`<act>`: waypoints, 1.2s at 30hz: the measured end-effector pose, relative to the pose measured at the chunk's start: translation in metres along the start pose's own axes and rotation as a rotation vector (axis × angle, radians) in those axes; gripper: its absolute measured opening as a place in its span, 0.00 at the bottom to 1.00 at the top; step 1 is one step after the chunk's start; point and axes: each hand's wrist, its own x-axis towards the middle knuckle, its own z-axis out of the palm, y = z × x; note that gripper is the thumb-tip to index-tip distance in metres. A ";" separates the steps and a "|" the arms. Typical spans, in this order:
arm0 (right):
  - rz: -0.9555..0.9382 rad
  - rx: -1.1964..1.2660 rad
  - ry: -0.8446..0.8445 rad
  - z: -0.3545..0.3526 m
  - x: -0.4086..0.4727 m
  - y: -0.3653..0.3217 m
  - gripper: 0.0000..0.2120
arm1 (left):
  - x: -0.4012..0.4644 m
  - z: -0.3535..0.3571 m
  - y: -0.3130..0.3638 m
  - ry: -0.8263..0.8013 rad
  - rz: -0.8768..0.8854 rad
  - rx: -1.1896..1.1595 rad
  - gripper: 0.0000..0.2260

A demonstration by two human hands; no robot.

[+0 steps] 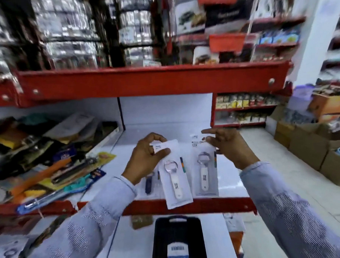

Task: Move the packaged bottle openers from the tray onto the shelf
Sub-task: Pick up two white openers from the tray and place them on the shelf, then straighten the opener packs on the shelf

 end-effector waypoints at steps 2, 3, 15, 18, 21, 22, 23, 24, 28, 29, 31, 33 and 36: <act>0.054 -0.057 -0.010 -0.005 0.026 0.018 0.08 | 0.028 0.017 -0.010 -0.026 -0.051 0.017 0.09; 0.090 -0.118 -0.021 -0.006 0.036 0.029 0.09 | 0.038 0.027 -0.017 -0.042 -0.090 0.030 0.08; 0.168 -0.696 -0.154 -0.008 0.061 0.090 0.15 | 0.087 0.092 -0.061 -0.252 -0.161 0.519 0.19; 0.103 -0.727 -0.282 -0.018 0.054 0.084 0.21 | 0.088 0.086 -0.061 -0.402 -0.069 0.649 0.23; 0.143 -0.887 -0.568 -0.017 0.047 0.075 0.30 | 0.091 0.080 -0.052 -0.686 -0.067 0.739 0.31; 0.164 -0.952 -0.630 -0.015 0.046 0.072 0.32 | 0.091 0.080 -0.049 -0.768 -0.089 0.772 0.33; 0.175 -0.994 -0.661 -0.013 0.044 0.069 0.32 | 0.090 0.080 -0.048 -0.821 -0.109 0.796 0.35; 0.177 -1.010 -0.676 -0.011 0.042 0.066 0.32 | 0.089 0.081 -0.049 -0.846 -0.129 0.803 0.36; 0.175 -1.007 -0.718 -0.014 0.039 0.059 0.32 | 0.083 0.083 -0.051 -0.839 -0.139 0.755 0.36; 0.184 -1.004 -0.725 -0.016 0.037 0.058 0.33 | 0.081 0.083 -0.050 -0.838 -0.133 0.754 0.37; 0.196 -1.011 -0.741 -0.019 0.034 0.056 0.36 | 0.076 0.084 -0.048 -0.838 -0.131 0.741 0.37; 0.192 -1.018 -0.747 -0.021 0.031 0.055 0.37 | 0.072 0.085 -0.046 -0.837 -0.128 0.730 0.37; 0.205 -0.987 -0.722 -0.023 0.024 0.054 0.37 | 0.064 0.087 -0.042 -0.843 -0.120 0.749 0.38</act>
